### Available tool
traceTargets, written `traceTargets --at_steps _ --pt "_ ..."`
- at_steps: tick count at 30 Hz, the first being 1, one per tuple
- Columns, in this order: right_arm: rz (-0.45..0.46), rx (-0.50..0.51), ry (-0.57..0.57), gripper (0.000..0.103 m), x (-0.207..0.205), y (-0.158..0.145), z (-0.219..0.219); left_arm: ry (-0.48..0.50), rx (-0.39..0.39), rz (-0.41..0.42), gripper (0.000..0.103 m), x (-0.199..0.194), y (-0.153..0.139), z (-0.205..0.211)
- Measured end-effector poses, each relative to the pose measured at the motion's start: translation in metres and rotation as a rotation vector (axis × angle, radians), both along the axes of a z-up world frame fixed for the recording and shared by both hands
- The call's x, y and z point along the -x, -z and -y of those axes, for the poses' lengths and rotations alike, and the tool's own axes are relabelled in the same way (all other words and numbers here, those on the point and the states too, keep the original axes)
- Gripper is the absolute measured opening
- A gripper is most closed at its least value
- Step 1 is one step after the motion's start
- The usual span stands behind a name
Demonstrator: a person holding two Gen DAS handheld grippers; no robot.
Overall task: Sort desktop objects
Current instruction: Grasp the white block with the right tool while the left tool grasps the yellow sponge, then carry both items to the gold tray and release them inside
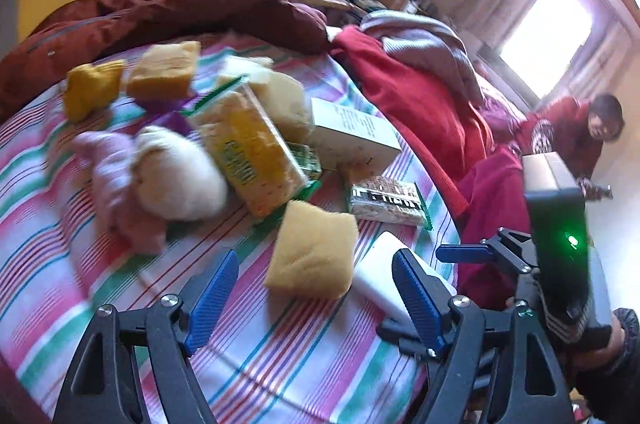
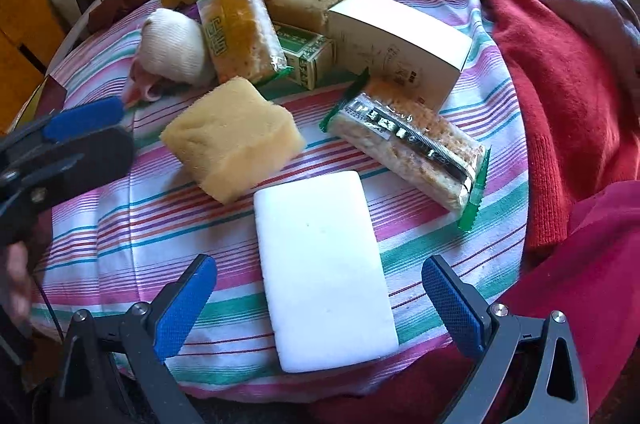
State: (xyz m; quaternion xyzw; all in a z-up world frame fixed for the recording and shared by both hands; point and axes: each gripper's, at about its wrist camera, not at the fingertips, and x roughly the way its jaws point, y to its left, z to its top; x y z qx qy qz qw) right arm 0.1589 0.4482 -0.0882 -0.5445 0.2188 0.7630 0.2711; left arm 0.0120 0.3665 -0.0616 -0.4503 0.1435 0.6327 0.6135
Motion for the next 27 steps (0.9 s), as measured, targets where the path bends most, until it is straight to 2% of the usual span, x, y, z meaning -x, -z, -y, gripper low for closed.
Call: traceTargets --at_steps 2,9,10,11,14,18,24,27 --pt "0.008 0.002 -0.011 0.101 0.0 0.001 0.001 0.031 0.015 -0.015 0.081 -0.003 0.005 -0.009" --pt "0.054 0.02 -0.026 0.076 0.003 0.011 -0.001 0.059 0.088 -0.07 0.078 -0.009 0.024 -0.028" --pt "0.059 0.021 -0.025 0.074 0.002 0.012 -0.002 0.055 0.091 -0.079 0.073 -0.009 0.026 -0.028" --pt "0.059 0.021 -0.022 0.074 0.002 0.012 -0.002 0.053 0.094 -0.081 0.063 -0.01 0.029 -0.028" --pt "0.059 0.019 -0.025 0.068 0.002 0.013 -0.003 0.045 0.08 -0.073 0.056 -0.012 0.032 -0.019" --pt "0.055 0.005 -0.046 0.06 0.004 0.012 -0.002 -0.006 0.061 -0.077 0.054 -0.013 0.029 0.001" --pt "0.036 -0.014 -0.089 0.059 0.007 0.011 0.002 -0.153 0.013 -0.049 0.054 -0.005 0.014 0.048" --pt "-0.023 -0.007 -0.119 0.059 0.008 0.005 0.004 -0.236 -0.007 -0.051 0.054 0.002 0.003 0.076"
